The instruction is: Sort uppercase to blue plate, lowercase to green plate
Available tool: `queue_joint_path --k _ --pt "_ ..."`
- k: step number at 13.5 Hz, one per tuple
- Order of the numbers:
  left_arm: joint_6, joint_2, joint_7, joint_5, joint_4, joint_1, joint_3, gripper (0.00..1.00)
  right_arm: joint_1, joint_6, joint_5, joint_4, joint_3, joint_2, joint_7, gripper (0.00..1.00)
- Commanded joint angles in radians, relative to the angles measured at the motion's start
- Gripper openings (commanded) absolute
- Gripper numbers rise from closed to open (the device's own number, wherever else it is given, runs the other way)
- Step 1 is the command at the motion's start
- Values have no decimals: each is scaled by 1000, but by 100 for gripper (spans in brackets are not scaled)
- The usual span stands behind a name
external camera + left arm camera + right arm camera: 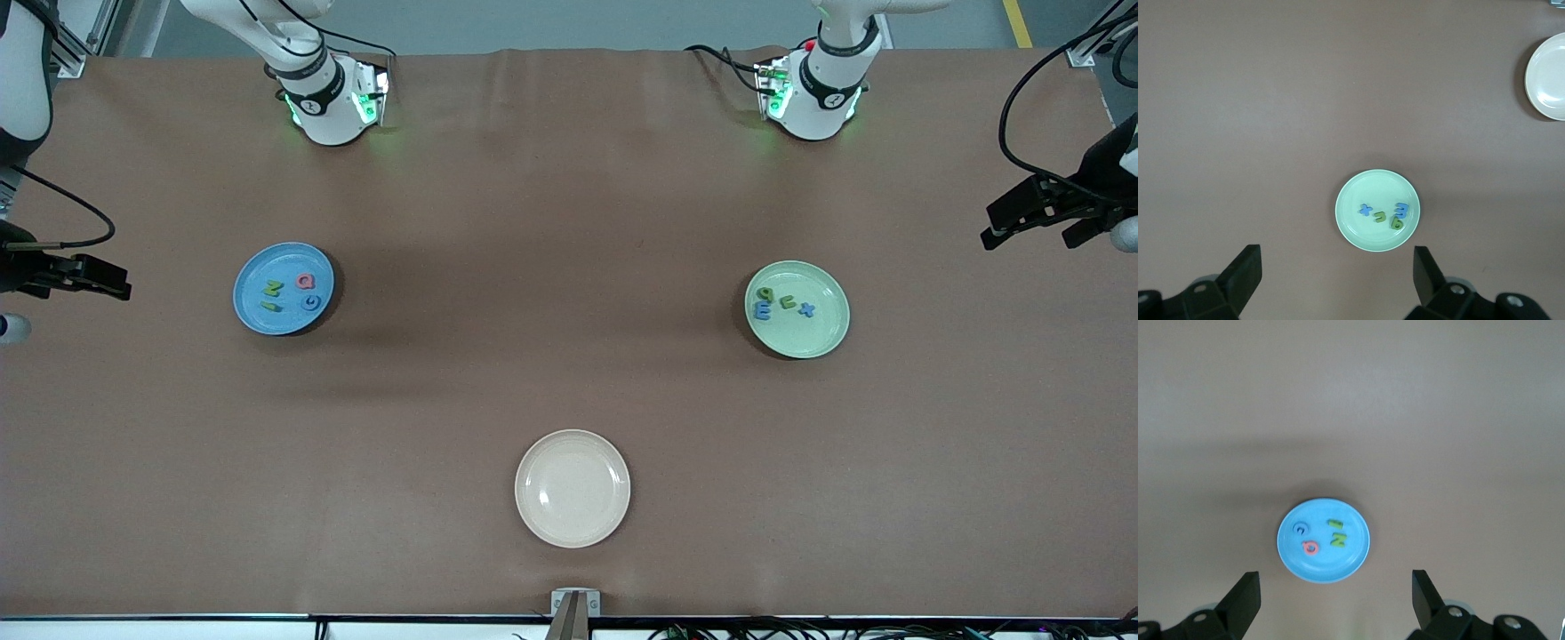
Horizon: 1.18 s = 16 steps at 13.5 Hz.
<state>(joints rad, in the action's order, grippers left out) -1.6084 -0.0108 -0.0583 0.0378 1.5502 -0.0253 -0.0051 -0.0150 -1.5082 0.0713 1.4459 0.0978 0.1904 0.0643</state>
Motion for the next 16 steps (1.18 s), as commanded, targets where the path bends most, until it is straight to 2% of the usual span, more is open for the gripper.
queue_joint_path --k 1,3,7,16 --pt "13 -14 12 1 -4 2 -4 100 9 30 -24 2 -3 6 -14 100" --pt "13 -14 11 1 -4 2 -9 100 9 36 -30 21 -3 -18 -14 100" --pt "13 -14 11 1 -4 4 -7 100 33 16 -61 145 0 -140 -6 100" --pt "13 -14 11 1 -5 4 -10 100 -16 -6 -53 252 -4 -288 -1 100"
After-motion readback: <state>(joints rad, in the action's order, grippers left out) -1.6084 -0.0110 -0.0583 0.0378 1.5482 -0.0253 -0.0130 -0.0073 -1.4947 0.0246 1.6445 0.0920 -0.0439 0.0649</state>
